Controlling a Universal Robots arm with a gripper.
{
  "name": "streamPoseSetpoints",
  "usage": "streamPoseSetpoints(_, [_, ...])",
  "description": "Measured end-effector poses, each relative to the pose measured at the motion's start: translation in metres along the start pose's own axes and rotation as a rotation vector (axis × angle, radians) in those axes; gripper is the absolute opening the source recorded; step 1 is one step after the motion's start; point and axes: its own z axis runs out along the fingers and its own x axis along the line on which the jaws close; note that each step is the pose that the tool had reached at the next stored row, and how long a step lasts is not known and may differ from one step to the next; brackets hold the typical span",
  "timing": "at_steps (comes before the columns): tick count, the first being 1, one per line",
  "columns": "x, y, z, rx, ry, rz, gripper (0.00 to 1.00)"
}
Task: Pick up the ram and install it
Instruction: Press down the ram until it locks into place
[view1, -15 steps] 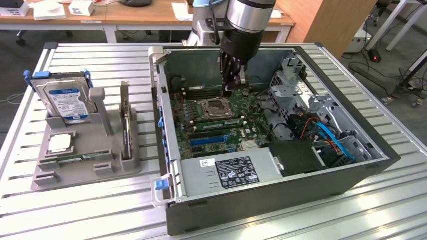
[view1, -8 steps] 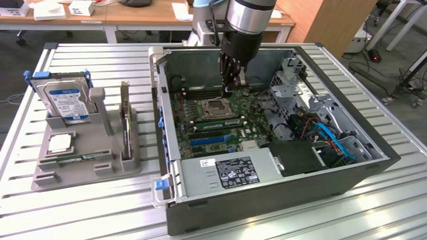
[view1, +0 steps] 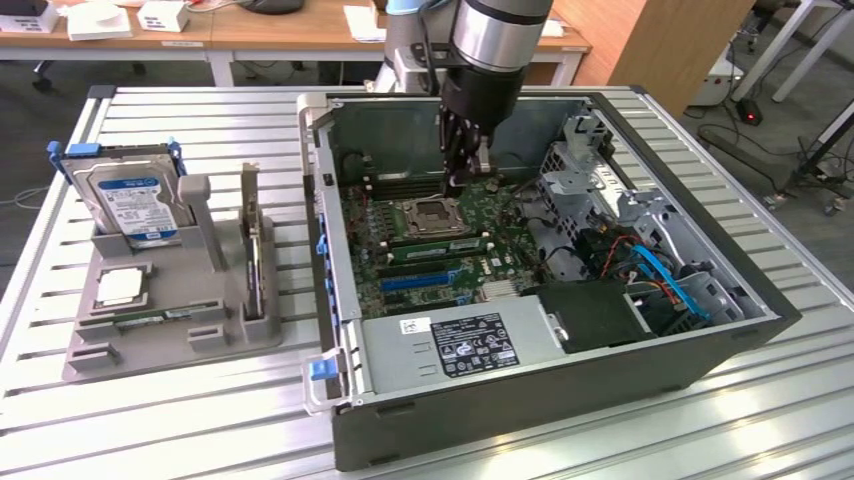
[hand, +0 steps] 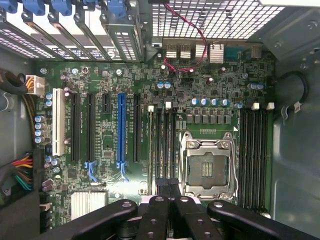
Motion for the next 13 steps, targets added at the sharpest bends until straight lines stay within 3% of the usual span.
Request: streamPoseSetpoints(13, [0.0001, -0.0001, 0.0031, 0.0000, 0.0001, 0.000, 0.09])
